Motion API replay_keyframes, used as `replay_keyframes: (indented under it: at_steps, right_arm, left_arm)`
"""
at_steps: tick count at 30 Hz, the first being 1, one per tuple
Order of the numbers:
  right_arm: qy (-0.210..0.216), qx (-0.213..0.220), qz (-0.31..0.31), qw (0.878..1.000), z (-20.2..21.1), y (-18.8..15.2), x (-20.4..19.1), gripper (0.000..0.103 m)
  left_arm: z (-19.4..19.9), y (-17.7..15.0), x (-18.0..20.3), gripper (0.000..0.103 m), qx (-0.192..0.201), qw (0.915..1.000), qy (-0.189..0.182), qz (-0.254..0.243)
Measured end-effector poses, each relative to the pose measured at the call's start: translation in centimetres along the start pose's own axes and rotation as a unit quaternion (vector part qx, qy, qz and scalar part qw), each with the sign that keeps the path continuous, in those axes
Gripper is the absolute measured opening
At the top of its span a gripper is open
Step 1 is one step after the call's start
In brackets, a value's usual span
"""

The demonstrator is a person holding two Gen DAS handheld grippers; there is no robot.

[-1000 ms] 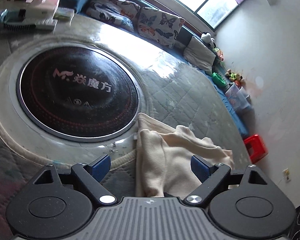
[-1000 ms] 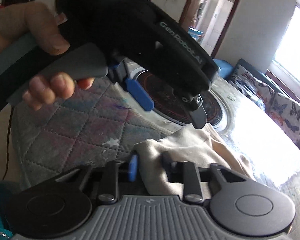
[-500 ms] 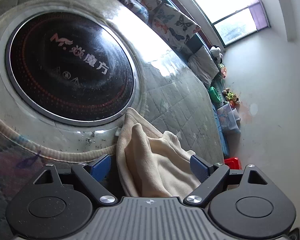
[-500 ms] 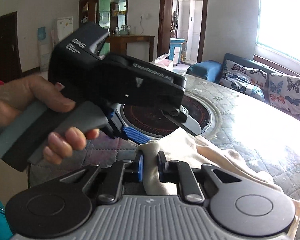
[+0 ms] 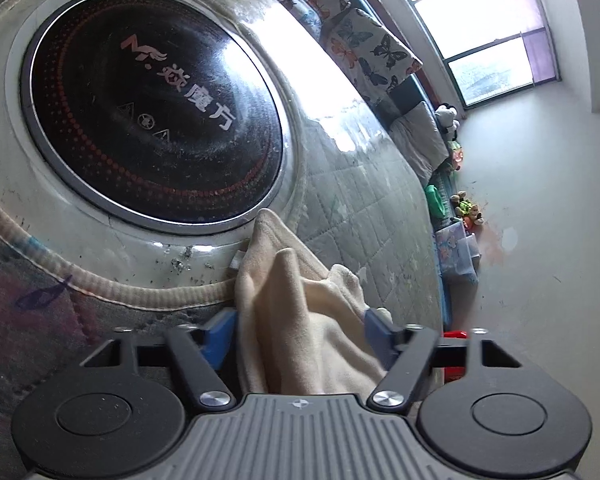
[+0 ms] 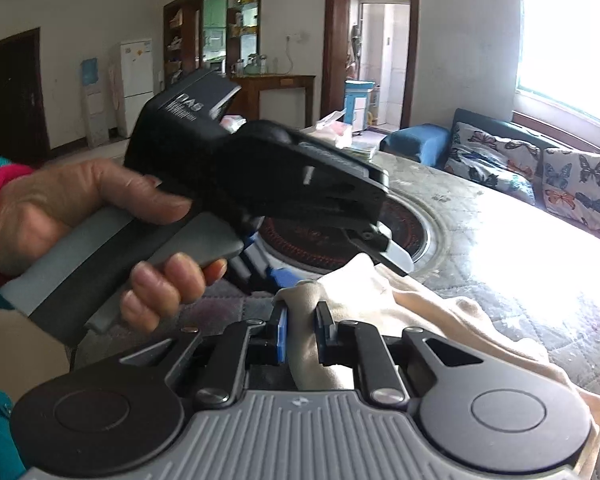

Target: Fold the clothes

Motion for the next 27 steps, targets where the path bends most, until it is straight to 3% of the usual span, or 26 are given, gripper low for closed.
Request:
replay_keyframes:
  at_steps: [6, 10, 16, 20, 24, 27]
  right_arm:
    - [0.004, -0.006, -0.002, 1.000, -0.5, 0.0, 0.1, 0.013]
    - [0.005, -0.008, -0.003, 1.000, -0.7, -0.1, 0.2, 0.015]
    - [-0.008, 0.010, -0.029, 0.999, 1.5, -0.6, 1.1, 0.016]
    - [-0.066, 0.020, -0.074, 0.995, 4.1, -1.5, 3.6, 0.020]
    - [-0.139, 0.021, -0.119, 0.983, 6.2, -2.9, 6.9, 0.024]
    - [-0.203, 0.022, -0.177, 0.963, 7.8, -4.7, 10.4, 0.032]
  left_arm:
    - [-0.2, -0.2, -1.3, 0.026, 0.000, 0.9997, 0.015, 0.020]
    - [0.1, -0.3, -1.5, 0.022, 0.008, 0.9996, 0.022, 0.016]
    - [0.4, -0.7, 0.2, 0.018, 0.032, 0.9978, 0.041, -0.042]
    - [0.7, -1.0, 1.6, 0.017, 0.063, 0.9916, 0.060, -0.096]
    - [0.8, -1.5, 2.8, 0.016, 0.078, 0.9844, 0.071, -0.140]
    - [0.6, -1.4, 3.0, 0.016, 0.077, 0.9824, 0.072, -0.154]
Point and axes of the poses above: each gripper's, at about its wrist camera, not at the fingertips, and z roughly against the way its jaws point, x to its right, y to its top, the point moved 2 cm from there along -z, roughly the way its jaws point, and after that the axes turned 12 degrees about y, right-handed, at the moved point
